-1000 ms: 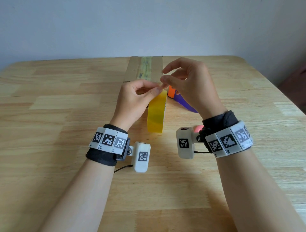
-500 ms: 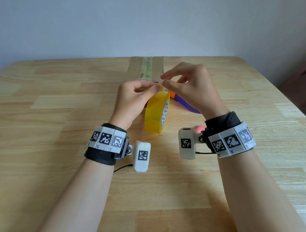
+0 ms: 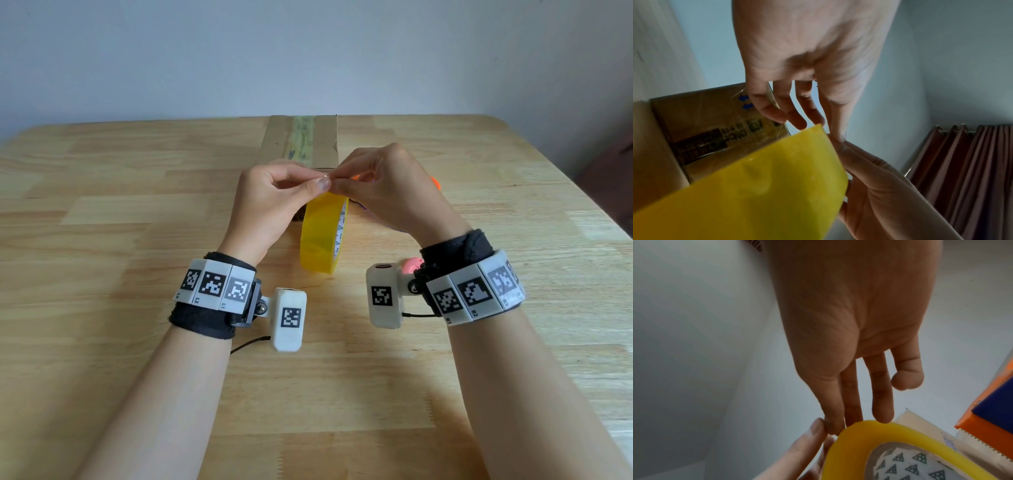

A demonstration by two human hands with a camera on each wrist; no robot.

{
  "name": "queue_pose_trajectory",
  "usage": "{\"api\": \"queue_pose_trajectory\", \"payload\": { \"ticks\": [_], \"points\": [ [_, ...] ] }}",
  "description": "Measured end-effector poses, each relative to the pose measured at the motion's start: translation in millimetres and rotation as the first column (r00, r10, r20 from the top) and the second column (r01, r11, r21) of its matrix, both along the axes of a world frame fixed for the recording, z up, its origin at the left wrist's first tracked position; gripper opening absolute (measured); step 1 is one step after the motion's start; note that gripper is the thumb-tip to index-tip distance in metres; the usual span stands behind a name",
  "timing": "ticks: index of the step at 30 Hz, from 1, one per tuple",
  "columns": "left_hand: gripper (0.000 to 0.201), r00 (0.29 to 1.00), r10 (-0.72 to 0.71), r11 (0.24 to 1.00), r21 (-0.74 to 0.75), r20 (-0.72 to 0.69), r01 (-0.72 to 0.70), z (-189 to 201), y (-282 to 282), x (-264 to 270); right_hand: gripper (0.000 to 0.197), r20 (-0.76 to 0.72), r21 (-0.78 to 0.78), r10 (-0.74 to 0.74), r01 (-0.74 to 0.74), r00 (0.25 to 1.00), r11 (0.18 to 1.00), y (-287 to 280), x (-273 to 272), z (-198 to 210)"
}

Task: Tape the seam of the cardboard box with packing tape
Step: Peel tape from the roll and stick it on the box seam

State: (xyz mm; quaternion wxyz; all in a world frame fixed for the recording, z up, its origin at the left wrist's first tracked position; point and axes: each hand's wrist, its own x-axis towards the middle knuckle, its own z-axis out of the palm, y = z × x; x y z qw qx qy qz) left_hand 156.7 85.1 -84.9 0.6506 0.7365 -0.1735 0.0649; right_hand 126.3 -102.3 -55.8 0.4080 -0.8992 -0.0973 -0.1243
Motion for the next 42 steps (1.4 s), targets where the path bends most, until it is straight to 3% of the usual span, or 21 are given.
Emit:
{"api": "queue_pose_trajectory", "payload": {
  "ticks": [3, 6, 13, 20, 23, 26, 30, 34, 38, 42],
  "points": [
    [0.010, 0.999, 0.048, 0.999, -0.023, 0.004, -0.048, 2, 6, 3, 0.011, -0.001, -0.012, -0.021, 0.021, 1.000, 1.000, -1, 1, 0],
    [0.017, 1.000, -0.011, 0.999, 0.048, 0.003, 0.011, 1, 7, 3, 0.014, -0.009, -0.018, -0.026, 0.026, 1.000, 0.999, 0, -1, -1],
    [0.011, 0.997, -0.042, 0.996, 0.076, 0.063, 0.038, -2, 3, 5, 0.014, -0.004, -0.008, -0.074, 0.074, 0.997, 0.997, -2, -3, 2],
    [0.006, 1.000, 0.002, 0.993, 0.118, 0.024, -0.005, -2, 2, 4, 0.023, -0.003, 0.055, -0.058, 0.058, 0.998, 0.997, -1, -6, 7],
    [0.006, 1.000, -0.010, 0.994, 0.108, -0.002, 0.010, 0, 2, 1, 0.017, 0.003, 0.039, -0.045, 0.044, 0.999, 0.998, 0, -6, 6],
    [0.009, 0.996, -0.032, 0.996, 0.078, -0.078, 0.038, 4, 4, -2, 0.014, -0.004, 0.066, -0.054, 0.055, 0.999, 0.996, 0, -6, 6],
    [0.037, 0.950, -0.100, 0.993, 0.037, -0.295, 0.116, 5, 10, 1, 0.013, -0.003, 0.083, -0.081, 0.081, 0.997, 0.993, 0, -6, 6],
    [0.018, 0.865, -0.183, 0.970, 0.061, -0.467, 0.237, 4, 5, -4, 0.011, 0.004, 0.061, -0.128, 0.128, 0.992, 0.990, 1, -5, 5],
    [0.036, 0.826, -0.234, 0.954, 0.044, -0.513, 0.297, 7, 6, -5, 0.014, -0.023, 0.067, -0.165, 0.166, 0.986, 0.984, -1, -3, 4],
    [0.019, 0.766, -0.308, 0.918, 0.035, -0.564, 0.395, 8, 5, -9, 0.012, -0.086, 0.095, -0.175, 0.183, 0.981, 0.978, 3, -3, 3]
  ]
}}
